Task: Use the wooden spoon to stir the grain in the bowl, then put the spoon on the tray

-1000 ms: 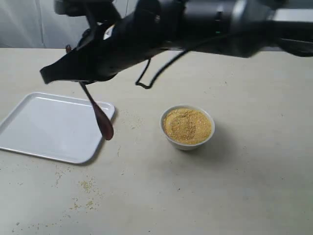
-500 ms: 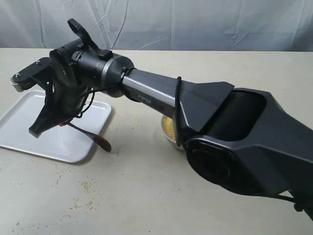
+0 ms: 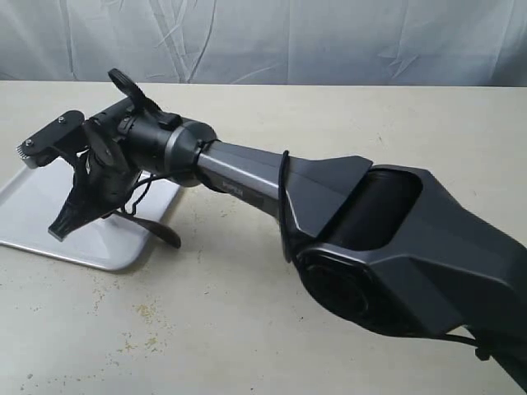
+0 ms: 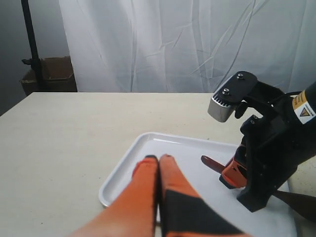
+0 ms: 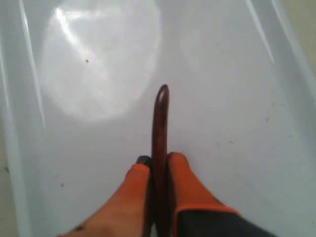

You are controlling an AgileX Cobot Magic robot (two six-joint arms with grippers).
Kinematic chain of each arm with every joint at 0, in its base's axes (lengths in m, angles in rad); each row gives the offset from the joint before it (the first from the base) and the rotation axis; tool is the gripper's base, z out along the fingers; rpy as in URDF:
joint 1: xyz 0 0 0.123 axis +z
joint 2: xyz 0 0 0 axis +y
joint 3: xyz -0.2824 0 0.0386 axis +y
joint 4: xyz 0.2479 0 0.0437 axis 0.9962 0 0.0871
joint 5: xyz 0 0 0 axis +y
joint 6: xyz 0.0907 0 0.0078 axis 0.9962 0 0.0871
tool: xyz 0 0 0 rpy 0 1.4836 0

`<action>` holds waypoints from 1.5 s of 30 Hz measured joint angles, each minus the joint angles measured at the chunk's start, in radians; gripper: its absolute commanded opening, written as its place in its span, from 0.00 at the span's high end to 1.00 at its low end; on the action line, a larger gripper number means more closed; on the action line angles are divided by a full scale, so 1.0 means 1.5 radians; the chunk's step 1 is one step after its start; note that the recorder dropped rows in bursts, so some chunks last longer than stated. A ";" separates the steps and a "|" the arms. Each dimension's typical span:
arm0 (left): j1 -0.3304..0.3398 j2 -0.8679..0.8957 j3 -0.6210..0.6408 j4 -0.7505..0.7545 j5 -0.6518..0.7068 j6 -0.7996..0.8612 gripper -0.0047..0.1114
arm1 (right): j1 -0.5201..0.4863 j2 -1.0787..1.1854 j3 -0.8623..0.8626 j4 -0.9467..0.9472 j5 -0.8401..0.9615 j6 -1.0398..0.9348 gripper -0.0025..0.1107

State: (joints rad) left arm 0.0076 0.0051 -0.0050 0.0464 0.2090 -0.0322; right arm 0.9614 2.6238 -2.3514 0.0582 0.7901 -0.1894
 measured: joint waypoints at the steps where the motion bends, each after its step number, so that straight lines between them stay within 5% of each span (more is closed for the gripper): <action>1: 0.000 0.000 0.000 0.000 0.000 0.000 0.96 | 0.000 0.000 0.000 0.000 0.000 0.000 0.91; 4: 0.000 0.000 0.000 0.000 0.000 0.000 0.96 | 0.000 0.000 0.000 0.000 0.000 0.003 0.84; 8: 0.000 0.000 0.000 0.000 0.000 0.000 0.96 | 0.000 0.000 0.000 -0.016 0.017 0.004 0.98; 15: 0.000 0.000 0.000 0.000 0.000 0.000 0.96 | 0.000 -0.078 -0.002 -0.076 0.050 0.081 0.98; 22: 0.000 0.000 0.000 0.000 -0.001 0.000 0.96 | -0.010 -0.191 0.017 -0.097 0.271 0.147 0.98; 32: 0.000 0.000 0.000 0.000 -0.001 0.000 0.96 | -0.046 -0.424 0.352 -0.079 0.281 0.183 0.98; 45: 0.000 0.000 0.000 0.000 -0.001 0.000 0.96 | -0.372 -0.868 0.963 -0.144 0.022 0.225 0.98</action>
State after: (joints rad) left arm 0.0076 0.0051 -0.0050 0.0464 0.2072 -0.0322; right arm 0.4041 1.3216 -0.9068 -0.1580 0.8235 0.1475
